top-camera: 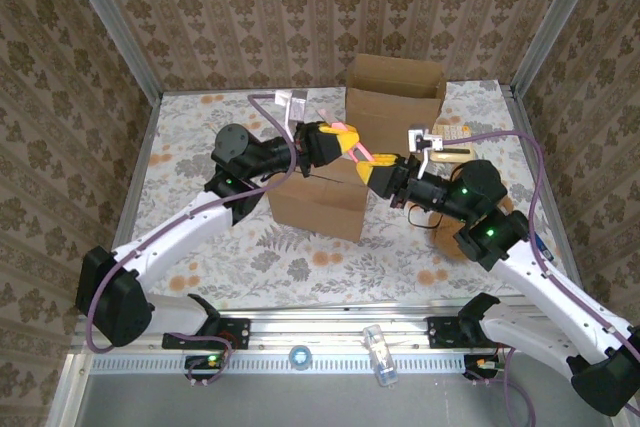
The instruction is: Unpack the express box
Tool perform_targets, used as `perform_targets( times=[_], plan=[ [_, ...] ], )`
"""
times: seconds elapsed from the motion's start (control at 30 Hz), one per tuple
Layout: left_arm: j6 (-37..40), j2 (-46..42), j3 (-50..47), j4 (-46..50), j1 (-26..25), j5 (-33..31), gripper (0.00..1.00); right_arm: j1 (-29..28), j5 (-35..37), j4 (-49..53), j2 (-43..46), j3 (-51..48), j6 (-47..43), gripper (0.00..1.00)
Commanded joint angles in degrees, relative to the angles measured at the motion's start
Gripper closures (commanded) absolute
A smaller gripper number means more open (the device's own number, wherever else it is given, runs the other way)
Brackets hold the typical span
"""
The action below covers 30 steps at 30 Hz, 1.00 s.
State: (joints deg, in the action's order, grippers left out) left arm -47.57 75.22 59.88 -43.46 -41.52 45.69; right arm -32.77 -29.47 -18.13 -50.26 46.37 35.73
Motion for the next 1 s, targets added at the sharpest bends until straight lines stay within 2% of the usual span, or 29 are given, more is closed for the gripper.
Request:
perform_targets(
  times=[0.0,0.07,0.17,0.23,0.37,0.5,0.77,0.87,0.97],
  plan=[
    [5.3,-0.2,1.8,-0.9,-0.1,-1.1,1.0,-0.2,-0.9,4.9,-0.8,2.5,0.1,1.0],
    [5.9,-0.5,2.3,0.9,-0.1,-0.7,1.0,-0.2,-2.4,9.7,-0.8,4.7,-2.6,0.96],
    [6.6,-0.7,3.2,3.6,-0.1,0.2,1.0,0.1,-4.3,15.9,-0.7,7.6,-6.7,0.74],
    [7.0,-0.8,3.8,4.9,-0.2,0.9,1.0,0.4,-5.9,19.3,-0.9,9.8,-9.3,0.64],
    [7.2,-0.8,4.5,6.0,-0.2,1.7,1.0,1.2,-9.7,24.5,-2.3,13.9,-13.6,0.54],
    [7.0,-0.7,4.8,6.1,-0.1,1.7,1.0,1.6,-12.9,25.4,-3.9,15.5,-15.2,0.54],
    [6.4,0.0,5.4,6.1,-0.1,2.0,1.0,2.1,-15.3,22.6,-5.9,15.6,-15.1,0.76],
    [6.4,0.0,5.3,6.1,-0.1,1.9,1.0,2.2,-14.9,20.9,-5.6,15.0,-14.2,0.81],
    [6.4,0.0,5.2,6.1,-0.1,1.8,1.0,2.3,-14.3,19.1,-5.0,14.1,-13.3,0.8]
  ],
)
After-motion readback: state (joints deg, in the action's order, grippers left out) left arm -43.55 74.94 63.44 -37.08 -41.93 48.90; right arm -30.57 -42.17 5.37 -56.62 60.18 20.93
